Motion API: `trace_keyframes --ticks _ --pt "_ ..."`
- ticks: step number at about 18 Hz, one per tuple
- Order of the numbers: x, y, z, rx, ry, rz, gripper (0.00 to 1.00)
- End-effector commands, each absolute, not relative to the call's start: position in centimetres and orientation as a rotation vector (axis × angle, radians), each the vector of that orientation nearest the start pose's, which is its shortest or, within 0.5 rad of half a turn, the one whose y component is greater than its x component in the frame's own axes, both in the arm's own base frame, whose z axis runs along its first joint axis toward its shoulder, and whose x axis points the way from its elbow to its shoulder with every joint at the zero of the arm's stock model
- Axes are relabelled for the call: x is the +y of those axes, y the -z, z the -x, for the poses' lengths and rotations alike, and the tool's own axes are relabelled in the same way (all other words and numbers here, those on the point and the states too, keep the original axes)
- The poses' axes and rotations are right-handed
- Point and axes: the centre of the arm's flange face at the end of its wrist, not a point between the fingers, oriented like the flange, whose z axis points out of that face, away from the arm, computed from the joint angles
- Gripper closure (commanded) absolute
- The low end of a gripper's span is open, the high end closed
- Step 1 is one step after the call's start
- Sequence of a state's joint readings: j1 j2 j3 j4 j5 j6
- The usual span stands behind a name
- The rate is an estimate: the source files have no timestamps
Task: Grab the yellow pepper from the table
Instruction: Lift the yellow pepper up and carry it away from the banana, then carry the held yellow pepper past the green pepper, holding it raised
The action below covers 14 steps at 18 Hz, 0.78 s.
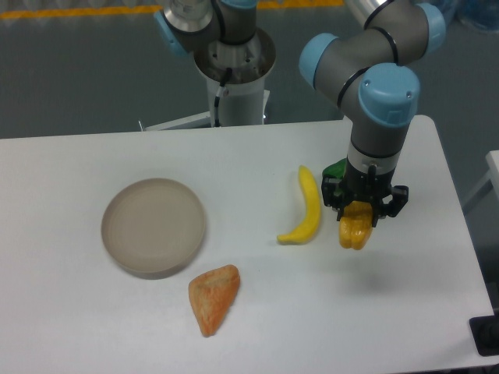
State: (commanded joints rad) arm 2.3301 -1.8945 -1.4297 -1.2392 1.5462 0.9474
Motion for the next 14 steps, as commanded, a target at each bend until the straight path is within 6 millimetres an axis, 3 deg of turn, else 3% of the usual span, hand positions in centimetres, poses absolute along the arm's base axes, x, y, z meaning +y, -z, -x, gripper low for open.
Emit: trace_keyframes --ticks 4,6,9,14 --pt "54.4 -39.8 35.9 0.688 -0.178 3.066 0.96" --pt "52.7 -38.3 39.2 0.816 -0.162 3.077 0.96" --pt "52.0 -37.5 42.2 0.864 -0.112 3.060 0.96" --pt "52.7 -38.1 42.5 0.875 -0.104 3.050 0.96"
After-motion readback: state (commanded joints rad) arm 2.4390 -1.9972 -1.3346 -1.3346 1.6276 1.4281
